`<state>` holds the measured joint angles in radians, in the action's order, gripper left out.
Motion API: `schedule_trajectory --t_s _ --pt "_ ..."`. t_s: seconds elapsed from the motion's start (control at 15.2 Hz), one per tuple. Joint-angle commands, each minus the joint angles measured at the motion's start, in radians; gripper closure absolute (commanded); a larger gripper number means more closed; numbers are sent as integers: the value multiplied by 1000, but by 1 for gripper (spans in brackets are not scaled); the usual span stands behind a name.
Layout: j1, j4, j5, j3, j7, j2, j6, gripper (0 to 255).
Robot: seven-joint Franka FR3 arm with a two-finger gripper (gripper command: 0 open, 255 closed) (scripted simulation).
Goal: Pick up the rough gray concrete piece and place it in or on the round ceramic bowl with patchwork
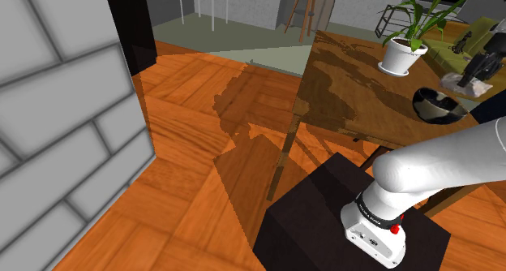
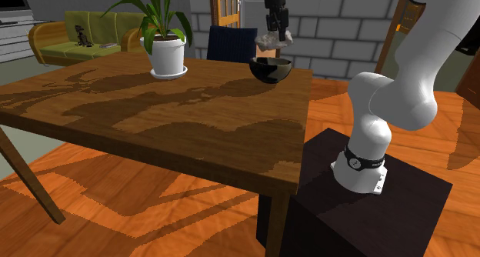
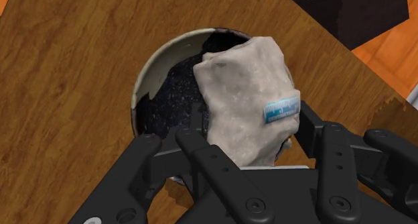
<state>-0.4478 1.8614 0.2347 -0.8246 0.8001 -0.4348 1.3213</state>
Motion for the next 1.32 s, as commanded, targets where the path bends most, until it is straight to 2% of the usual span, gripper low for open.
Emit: schedule_trajectory --t_s 0.0,0.4,0.86,0.92,1.25 --pt "-3 33 5 -1 -4 -8 27 255" --pt "-12 123 19 -10 -10 -25 103 255" --pt "-12 123 19 -10 -10 -25 103 255" --pt "-12 123 19 -10 -10 -25 103 0" --pt "-12 123 19 -10 -10 -25 103 0"
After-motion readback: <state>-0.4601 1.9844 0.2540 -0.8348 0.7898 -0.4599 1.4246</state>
